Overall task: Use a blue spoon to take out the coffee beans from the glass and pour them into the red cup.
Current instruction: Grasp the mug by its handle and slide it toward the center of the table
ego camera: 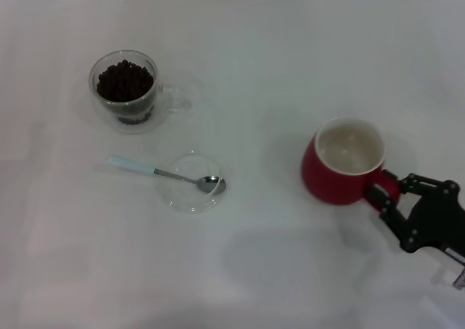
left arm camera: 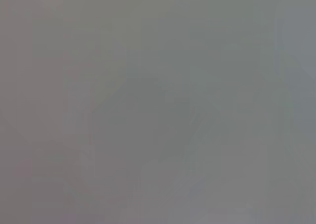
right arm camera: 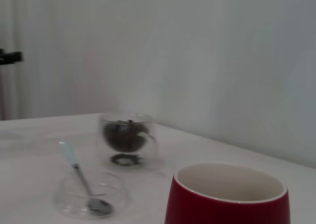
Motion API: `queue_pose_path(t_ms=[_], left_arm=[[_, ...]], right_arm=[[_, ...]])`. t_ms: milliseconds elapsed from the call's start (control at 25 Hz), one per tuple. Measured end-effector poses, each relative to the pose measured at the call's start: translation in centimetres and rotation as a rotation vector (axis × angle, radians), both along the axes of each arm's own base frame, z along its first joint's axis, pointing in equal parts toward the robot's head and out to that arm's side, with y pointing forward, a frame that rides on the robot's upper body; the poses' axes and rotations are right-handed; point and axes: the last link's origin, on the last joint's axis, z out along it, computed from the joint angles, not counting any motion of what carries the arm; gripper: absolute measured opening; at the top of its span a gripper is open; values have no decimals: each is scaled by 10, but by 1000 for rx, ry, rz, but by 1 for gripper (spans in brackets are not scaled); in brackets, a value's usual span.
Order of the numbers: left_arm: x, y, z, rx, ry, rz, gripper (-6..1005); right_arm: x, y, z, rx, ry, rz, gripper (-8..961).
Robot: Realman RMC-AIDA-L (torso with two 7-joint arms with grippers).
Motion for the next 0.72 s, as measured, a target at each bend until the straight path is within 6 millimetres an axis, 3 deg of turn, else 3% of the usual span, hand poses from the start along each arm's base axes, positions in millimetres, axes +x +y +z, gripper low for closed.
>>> queue_pose_path(t_ms=[720], left_arm=[[2,-3,-4,-6,-8,-10,859]], right_arm=[[-24,-7,-25,-185,55,117,269]])
